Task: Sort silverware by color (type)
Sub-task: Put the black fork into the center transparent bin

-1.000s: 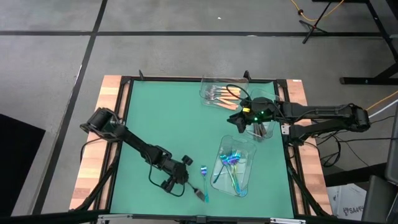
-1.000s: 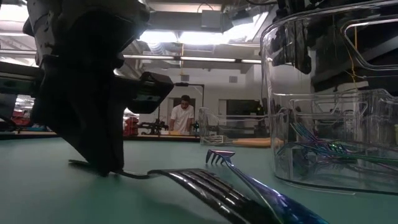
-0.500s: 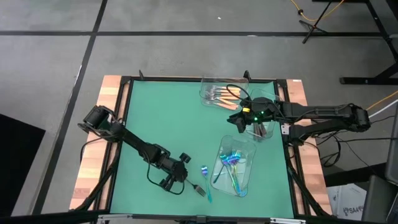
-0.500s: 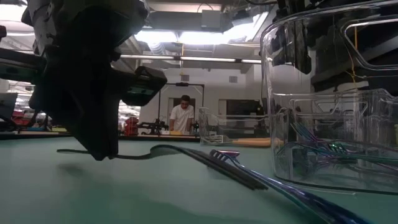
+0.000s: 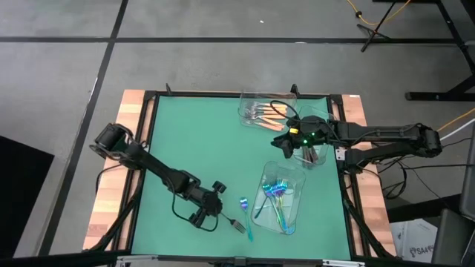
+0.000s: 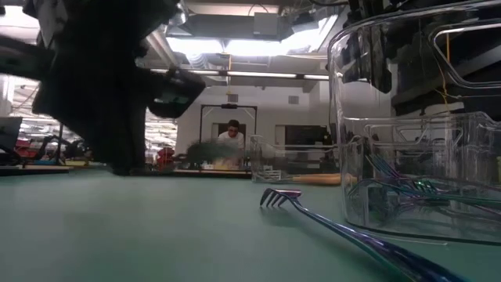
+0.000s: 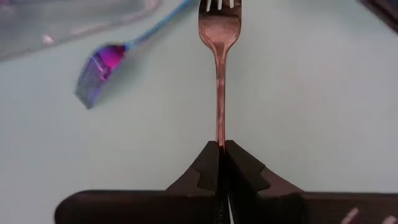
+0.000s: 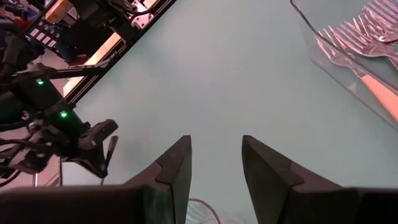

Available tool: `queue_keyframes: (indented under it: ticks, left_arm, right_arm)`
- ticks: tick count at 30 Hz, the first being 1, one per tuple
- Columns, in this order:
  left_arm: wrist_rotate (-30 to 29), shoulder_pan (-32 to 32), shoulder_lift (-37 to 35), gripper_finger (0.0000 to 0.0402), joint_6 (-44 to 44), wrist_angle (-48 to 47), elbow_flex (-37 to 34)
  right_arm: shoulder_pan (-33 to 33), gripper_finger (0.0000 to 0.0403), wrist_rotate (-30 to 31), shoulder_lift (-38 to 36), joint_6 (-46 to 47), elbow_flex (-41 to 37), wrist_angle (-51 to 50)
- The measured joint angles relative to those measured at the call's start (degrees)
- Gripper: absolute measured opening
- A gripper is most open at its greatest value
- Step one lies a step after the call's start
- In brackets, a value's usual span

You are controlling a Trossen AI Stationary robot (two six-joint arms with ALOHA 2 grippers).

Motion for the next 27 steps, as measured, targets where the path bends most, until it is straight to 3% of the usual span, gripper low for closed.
queue_keyframes:
  ticks: [15, 27]
  left_arm:
    - [-5.84, 0.1, -2.74, 0.0007, -0.03, -7.59, 0.09]
    - [-15.65, 3.16, -2.74, 0.0007, -6.38, -10.93, 0.09]
  right_arm:
    - [0.0, 0.0129, 0.0, 0.0, -0.35, -0.02, 2.52]
    - [0.0, 0.0129, 0.0, 0.0, -0.42, -0.02, 2.46]
